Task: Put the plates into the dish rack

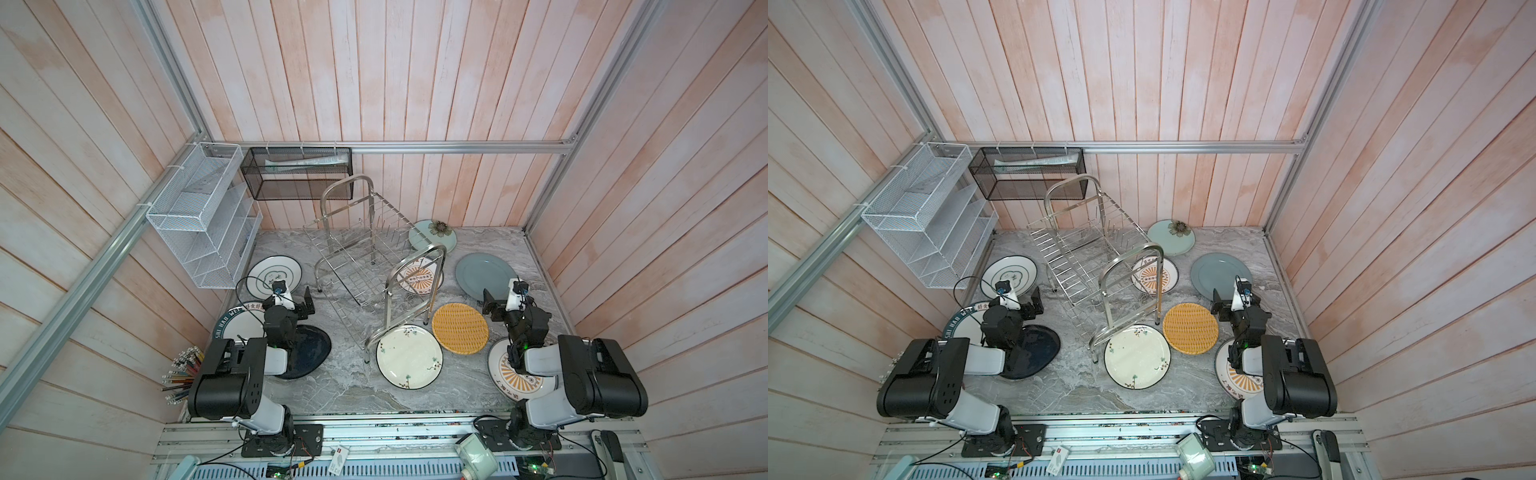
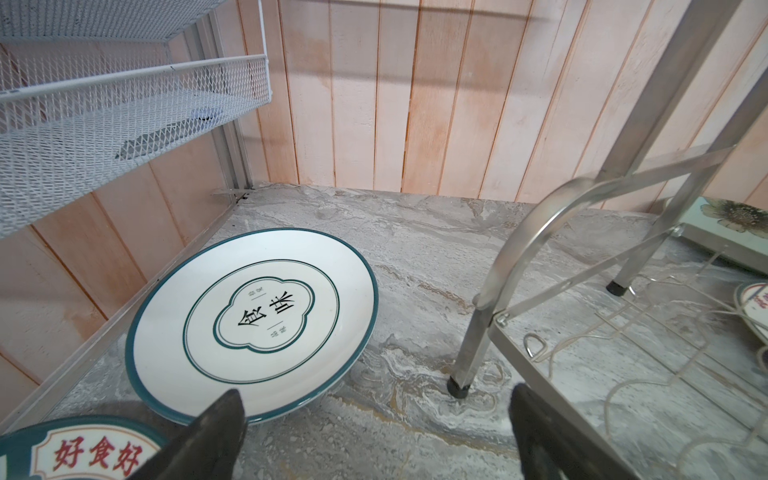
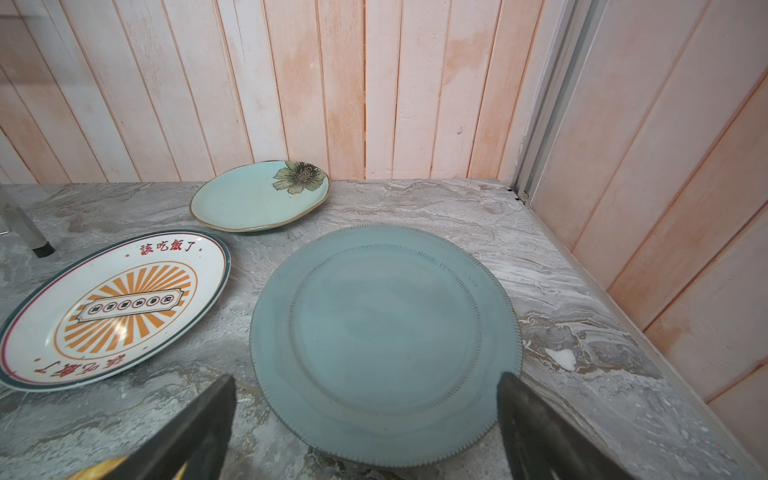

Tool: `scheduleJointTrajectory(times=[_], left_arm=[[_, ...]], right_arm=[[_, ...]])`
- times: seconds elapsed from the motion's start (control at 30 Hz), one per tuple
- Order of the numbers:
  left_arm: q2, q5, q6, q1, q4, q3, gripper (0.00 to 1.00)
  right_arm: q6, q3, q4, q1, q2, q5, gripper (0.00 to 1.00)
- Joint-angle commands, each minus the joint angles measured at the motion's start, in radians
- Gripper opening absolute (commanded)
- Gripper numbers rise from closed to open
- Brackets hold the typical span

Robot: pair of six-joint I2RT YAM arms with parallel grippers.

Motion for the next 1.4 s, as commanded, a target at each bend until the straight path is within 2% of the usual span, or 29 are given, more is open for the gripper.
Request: scheduleJointTrajectory(times=[0.0, 0.03, 0.07, 0.1, 0.17, 0.23, 0.27, 0.3, 0.37, 0.4, 0.47, 0.5, 0.53, 0.63, 0.77, 1.0, 1.13, 1.37], left_arm=[[-0.012, 0.027, -0.007, 0.009, 0.006, 0.005, 1.0], [-0.013, 0.019, -0.004, 0.007, 0.001, 0.007, 1.0], [-0.019, -0.041, -0.01, -0.004, 0.022, 0.005, 1.0], [-0.071, -0.133, -0.022, -0.018, -0.042, 0.017, 1.0], [-0.186, -0.205, -0.084, -0.018, -0.265, 0.069, 1.0], [-0.271, -0.265, -0.191, -0.018, -0.444, 0.106, 1.0], [-0.311, -0.287, -0.265, -0.018, -0.575, 0.138, 1.0], [-0.343, -0.323, -0.331, -0.019, -0.739, 0.176, 1.0], [-0.41, -0.359, -0.521, -0.025, -1.032, 0.24, 1.0], [-0.449, -0.287, -0.537, -0.016, -1.072, 0.23, 1.0], [-0.528, -0.136, -0.501, -0.011, -1.046, 0.193, 1.0], [-0.56, -0.076, -0.477, -0.013, -1.036, 0.183, 1.0], [-0.572, -0.028, -0.452, -0.019, -1.025, 0.179, 1.0], [-0.541, 0.106, -0.412, -0.025, -0.993, 0.195, 1.0], [-0.374, 0.25, -0.364, -0.031, -0.894, 0.227, 1.0], [-0.087, 0.17, -0.225, -0.094, -0.903, 0.45, 0.96], [0.001, 0.131, -0.214, -0.099, -0.865, 0.509, 0.94], [0.11, -0.035, -0.167, -0.154, -0.852, 0.612, 0.95]], right_arm=[[0.028, 0.015, -0.006, -0.006, 0.006, 0.049, 0.98], [0.027, 0.015, -0.008, -0.006, 0.005, 0.049, 0.98], [0.046, 0.008, 0.027, -0.004, 0.001, 0.096, 0.98], [0.069, -0.008, 0.042, 0.004, -0.047, 0.169, 0.98], [0.074, 0.026, -0.17, 0.028, -0.22, 0.28, 0.98], [0.197, 0.093, -0.388, 0.043, -0.35, 0.362, 0.98], [0.324, 0.141, -0.533, 0.044, -0.426, 0.384, 0.98], [0.399, 0.17, -0.619, 0.044, -0.476, 0.362, 0.98], [0.466, 0.162, -0.64, 0.044, -0.545, 0.269, 0.98], [0.532, 0.137, -0.631, 0.043, -0.574, 0.274, 0.98], [0.702, 0.114, -0.693, 0.017, -0.629, 0.282, 0.98], [0.71, 0.098, -0.668, 0.003, -0.652, 0.202, 0.98], [0.683, 0.085, -0.632, 0.008, -0.663, 0.137, 0.98], [0.629, 0.147, -0.774, 0.087, -0.665, 0.066, 0.98], [0.609, 0.126, -0.871, 0.234, -0.703, 0.004, 0.98], [0.573, 0.049, -0.953, 0.531, -0.725, 0.135, 0.98], [0.55, 0.04, -0.949, 0.619, -0.694, 0.168, 0.97], [0.492, 0.033, -0.867, 0.714, -0.593, 0.244, 0.98]])
